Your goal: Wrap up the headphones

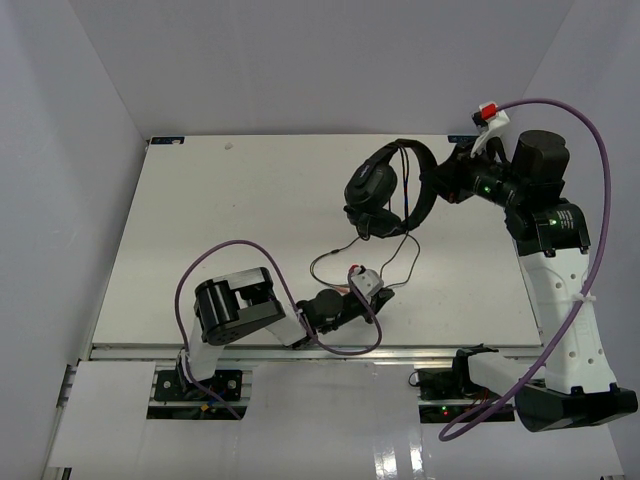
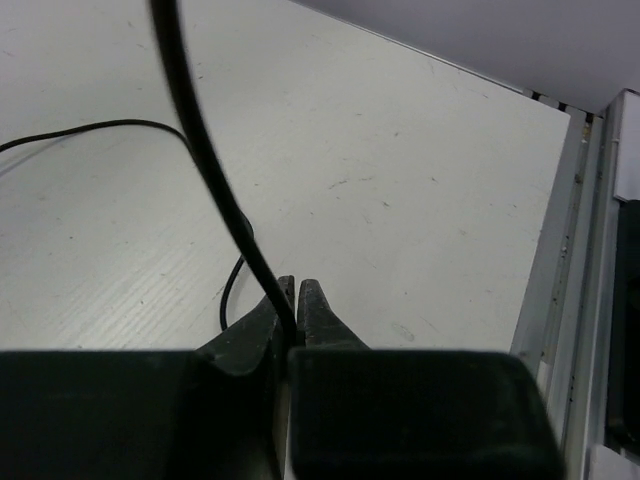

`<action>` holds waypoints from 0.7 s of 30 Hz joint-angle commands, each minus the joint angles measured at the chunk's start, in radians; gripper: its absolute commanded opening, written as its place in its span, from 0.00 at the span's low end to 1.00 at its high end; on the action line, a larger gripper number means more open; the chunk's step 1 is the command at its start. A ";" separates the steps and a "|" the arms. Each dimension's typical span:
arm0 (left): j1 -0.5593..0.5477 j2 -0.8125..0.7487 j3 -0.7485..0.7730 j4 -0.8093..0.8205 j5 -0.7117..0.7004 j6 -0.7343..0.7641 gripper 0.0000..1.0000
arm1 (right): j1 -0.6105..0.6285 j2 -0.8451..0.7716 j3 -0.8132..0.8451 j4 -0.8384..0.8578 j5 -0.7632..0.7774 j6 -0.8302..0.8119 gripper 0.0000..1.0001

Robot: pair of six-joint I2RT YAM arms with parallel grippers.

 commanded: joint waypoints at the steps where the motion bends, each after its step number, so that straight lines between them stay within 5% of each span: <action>1: 0.041 -0.003 -0.045 0.120 0.099 -0.075 0.00 | -0.011 -0.033 0.028 0.070 -0.190 0.039 0.08; 9: 0.253 -0.252 -0.248 0.091 0.399 -0.133 0.00 | -0.011 -0.084 0.041 -0.096 -0.258 -0.317 0.08; 14: 0.415 -0.436 -0.201 -0.342 0.572 -0.120 0.00 | -0.009 -0.087 0.044 -0.241 -0.293 -0.576 0.08; 21: 0.608 -0.562 0.136 -0.968 0.643 -0.137 0.00 | 0.021 -0.132 -0.085 -0.319 -0.016 -0.880 0.08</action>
